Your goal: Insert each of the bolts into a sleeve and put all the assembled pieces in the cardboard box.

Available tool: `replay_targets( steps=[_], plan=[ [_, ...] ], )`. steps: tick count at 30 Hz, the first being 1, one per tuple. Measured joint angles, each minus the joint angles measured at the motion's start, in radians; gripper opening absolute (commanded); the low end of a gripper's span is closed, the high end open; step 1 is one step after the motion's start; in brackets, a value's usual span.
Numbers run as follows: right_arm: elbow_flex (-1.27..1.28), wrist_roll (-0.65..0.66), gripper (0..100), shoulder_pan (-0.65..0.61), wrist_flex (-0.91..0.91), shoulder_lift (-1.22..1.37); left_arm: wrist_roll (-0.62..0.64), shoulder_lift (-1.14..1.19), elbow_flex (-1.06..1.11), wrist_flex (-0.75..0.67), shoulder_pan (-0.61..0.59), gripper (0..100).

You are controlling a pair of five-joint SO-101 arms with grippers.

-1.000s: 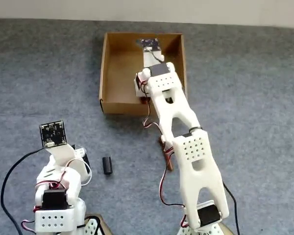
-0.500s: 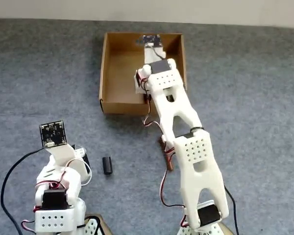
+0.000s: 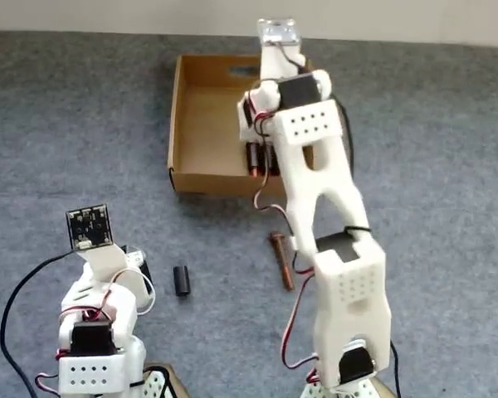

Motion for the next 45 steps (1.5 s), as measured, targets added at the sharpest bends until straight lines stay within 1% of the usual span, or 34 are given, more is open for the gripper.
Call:
replay_targets(
  steps=[6,9,11,15,18,21,25,28,31,34,38,41,45],
  plan=[
    [0.000,0.000,14.5,-0.060,0.094,-0.114,0.000,0.000,0.000,0.000,0.000,1],
    [0.025,0.003,13.9,-0.091,0.098,-0.167,0.000,0.000,0.000,0.000,0.000,1],
    [0.074,0.035,12.5,-0.117,0.098,-0.207,0.000,0.000,0.000,0.000,0.000,1],
    [0.269,0.114,12.0,-0.192,0.098,-0.331,0.000,0.000,0.000,0.000,0.000,1],
    [0.477,0.167,12.0,-0.247,0.078,-0.465,0.000,0.000,0.000,0.000,0.000,1],
    [0.743,0.222,12.0,-0.285,-0.032,-0.632,-0.061,0.000,0.000,0.000,-0.035,1],
    [1.169,0.241,12.0,-0.345,-0.299,-0.876,-0.209,0.000,0.000,-0.011,-0.160,1],
    [1.482,0.206,12.1,-0.400,-0.520,-1.000,-0.290,0.000,0.000,-0.068,-0.265,1],
    [1.685,0.150,12.1,-0.431,-0.703,-1.017,-0.298,0.000,0.000,-0.132,-0.376,1],
    [1.728,0.100,12.1,-0.479,-0.796,-0.999,-0.233,0.000,0.000,-0.176,-0.457,1],
    [1.722,0.051,12.1,-0.557,-0.841,-0.907,-0.144,0.000,0.000,-0.210,-0.534,1],
    [1.669,0.040,12.1,-0.611,-0.847,-0.810,-0.133,0.000,0.000,-0.213,-0.542,1],
    [1.585,0.040,12.1,-0.623,-0.847,-0.683,-0.132,0.000,0.000,-0.213,-0.543,1]
  ],
)
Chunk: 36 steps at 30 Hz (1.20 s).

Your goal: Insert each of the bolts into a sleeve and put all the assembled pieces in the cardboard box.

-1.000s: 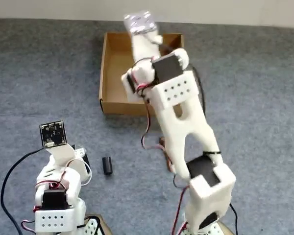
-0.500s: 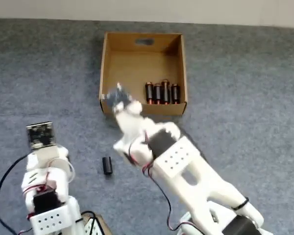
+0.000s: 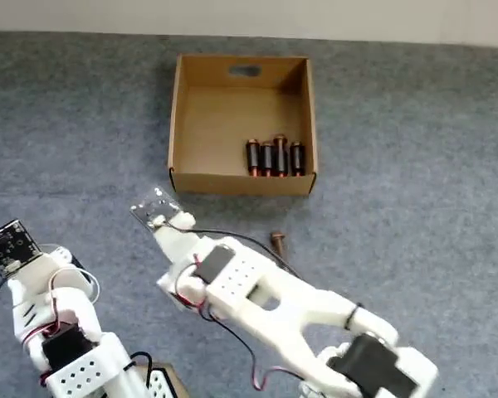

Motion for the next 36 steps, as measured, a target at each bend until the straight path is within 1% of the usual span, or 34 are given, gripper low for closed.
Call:
replay_targets(
  steps=[3,7,13,15,17,19,23,26,29,33,36],
  plan=[
    [-0.046,-0.008,12.1,-0.006,-0.003,0.080,0.000,0.000,0.000,0.000,0.000,1],
    [-0.081,-0.058,12.1,-0.008,-0.003,0.150,0.000,0.000,0.000,0.000,0.000,1],
    [-0.114,-0.066,11.5,-0.008,-0.003,0.236,0.000,0.000,0.000,0.000,0.000,1],
    [-0.117,-0.066,8.0,-0.005,-0.006,0.259,0.000,0.000,0.000,0.000,0.000,1],
    [-0.124,-0.066,0.0,-0.003,-0.006,0.270,0.000,0.000,0.000,0.000,0.000,1],
    [-0.126,-0.066,1.2,0.008,-0.006,0.272,0.000,0.000,0.000,0.000,0.000,1],
    [-0.123,-0.066,0.5,0.043,0.005,0.222,0.000,0.000,0.000,0.000,0.000,1],
    [-0.123,-0.052,0.5,0.106,0.081,0.110,0.000,0.000,0.000,0.000,0.000,1],
    [-0.123,0.020,0.5,0.195,0.198,-0.034,0.000,0.000,0.000,0.000,0.000,1],
    [-0.100,0.071,0.5,0.373,0.351,-0.196,0.000,0.000,0.000,0.000,0.000,1],
    [-0.025,0.078,0.5,0.540,0.391,-0.273,0.000,0.000,0.000,0.000,0.000,1]
  ],
)
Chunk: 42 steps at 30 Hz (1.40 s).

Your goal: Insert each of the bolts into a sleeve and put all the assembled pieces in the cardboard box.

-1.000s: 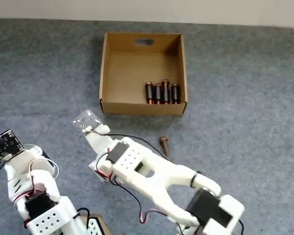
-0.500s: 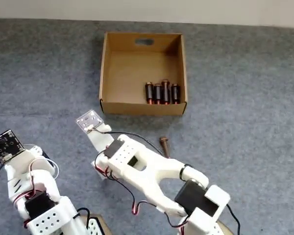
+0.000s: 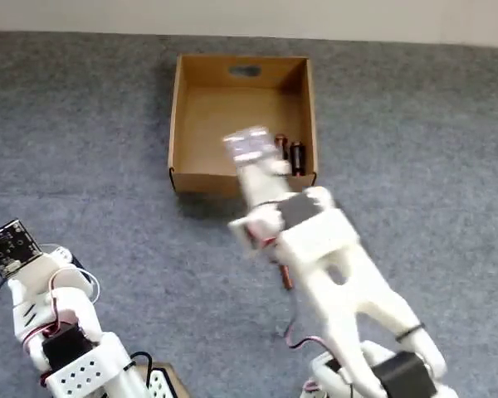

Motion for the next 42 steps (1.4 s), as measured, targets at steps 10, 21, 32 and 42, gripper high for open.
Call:
replay_targets(
  steps=[10,21,32,42],
  plan=[
    [0.356,0.163,3.0,0.293,-0.170,-0.083,0.000,0.000,0.000,0.000,0.000,1],
    [0.428,0.186,12.6,0.295,-0.187,-0.084,0.000,0.000,0.000,0.000,0.000,1],
    [0.428,0.245,11.5,0.298,-0.187,-0.040,0.000,0.000,0.000,0.000,0.000,1],
    [0.354,0.255,0.8,0.308,-0.203,0.170,0.000,0.000,0.000,0.000,0.000,1]
  ],
)
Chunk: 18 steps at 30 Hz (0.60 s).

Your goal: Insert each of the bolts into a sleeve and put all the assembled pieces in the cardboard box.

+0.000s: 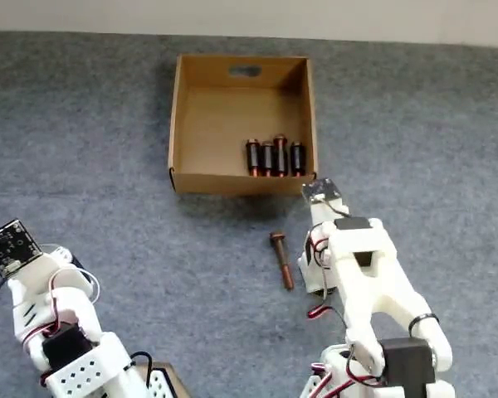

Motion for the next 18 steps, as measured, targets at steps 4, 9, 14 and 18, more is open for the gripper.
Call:
replay_targets(
  steps=[4,9,14,18],
  plan=[
    [0.000,0.000,0.5,-0.006,0.000,-0.072,0.000,0.000,0.000,0.000,0.000,1],
    [0.002,0.003,0.5,-0.006,0.094,-0.354,0.000,0.000,0.000,0.000,0.000,1],
    [0.061,0.003,0.5,-0.008,0.150,-0.740,0.000,0.000,0.000,0.000,0.000,5],
    [0.213,-0.002,0.5,-0.009,0.110,-0.977,-0.112,0.000,-0.015,0.081,0.074,11]
  ],
)
